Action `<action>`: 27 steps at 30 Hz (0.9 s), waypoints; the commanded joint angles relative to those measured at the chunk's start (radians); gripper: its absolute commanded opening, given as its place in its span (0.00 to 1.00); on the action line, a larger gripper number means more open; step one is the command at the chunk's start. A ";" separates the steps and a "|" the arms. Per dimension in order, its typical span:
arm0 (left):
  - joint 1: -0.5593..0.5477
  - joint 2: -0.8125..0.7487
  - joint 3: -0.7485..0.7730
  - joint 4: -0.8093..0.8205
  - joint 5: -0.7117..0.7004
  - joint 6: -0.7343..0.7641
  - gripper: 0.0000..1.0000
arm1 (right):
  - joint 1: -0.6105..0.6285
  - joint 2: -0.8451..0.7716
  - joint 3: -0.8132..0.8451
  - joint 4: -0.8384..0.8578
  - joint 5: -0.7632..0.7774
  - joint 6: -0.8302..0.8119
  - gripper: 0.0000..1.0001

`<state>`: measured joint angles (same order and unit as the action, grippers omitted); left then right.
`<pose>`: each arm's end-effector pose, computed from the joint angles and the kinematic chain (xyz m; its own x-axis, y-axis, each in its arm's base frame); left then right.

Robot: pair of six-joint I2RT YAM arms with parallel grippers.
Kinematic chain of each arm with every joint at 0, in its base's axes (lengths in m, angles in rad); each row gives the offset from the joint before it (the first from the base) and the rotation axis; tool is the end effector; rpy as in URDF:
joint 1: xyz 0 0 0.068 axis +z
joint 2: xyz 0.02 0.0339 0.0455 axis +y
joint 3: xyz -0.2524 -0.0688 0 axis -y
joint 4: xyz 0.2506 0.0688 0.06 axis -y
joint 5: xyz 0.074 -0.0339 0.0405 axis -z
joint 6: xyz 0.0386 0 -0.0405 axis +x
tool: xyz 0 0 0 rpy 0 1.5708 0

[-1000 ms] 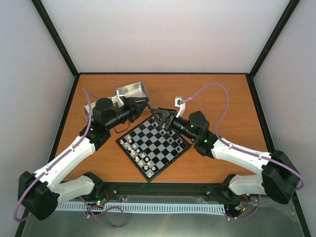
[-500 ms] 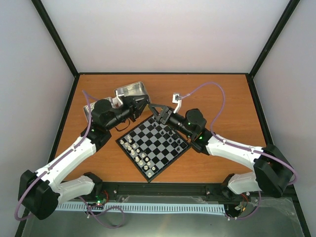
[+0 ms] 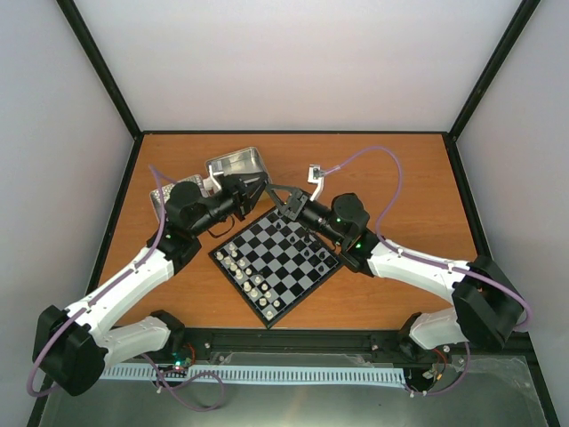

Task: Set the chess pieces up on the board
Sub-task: Place the chess piece on the chessboard.

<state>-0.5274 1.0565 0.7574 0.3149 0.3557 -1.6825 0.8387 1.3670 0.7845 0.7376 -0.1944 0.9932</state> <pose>0.2206 -0.1441 0.3185 -0.7694 -0.6299 0.1060 -0.0726 -0.0787 -0.9943 0.2095 0.2443 0.2902 -0.6619 0.4933 -0.5645 -0.5546 0.1843 0.8114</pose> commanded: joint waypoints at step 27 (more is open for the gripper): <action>0.040 0.008 0.195 -0.757 -0.383 1.215 0.93 | -0.167 0.166 0.485 -1.592 0.026 -0.584 0.09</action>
<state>-0.4946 1.0630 0.9192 -0.3401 0.0662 -0.6849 0.6743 1.4452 1.1976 -0.6769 -0.1947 0.5262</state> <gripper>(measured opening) 0.931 0.110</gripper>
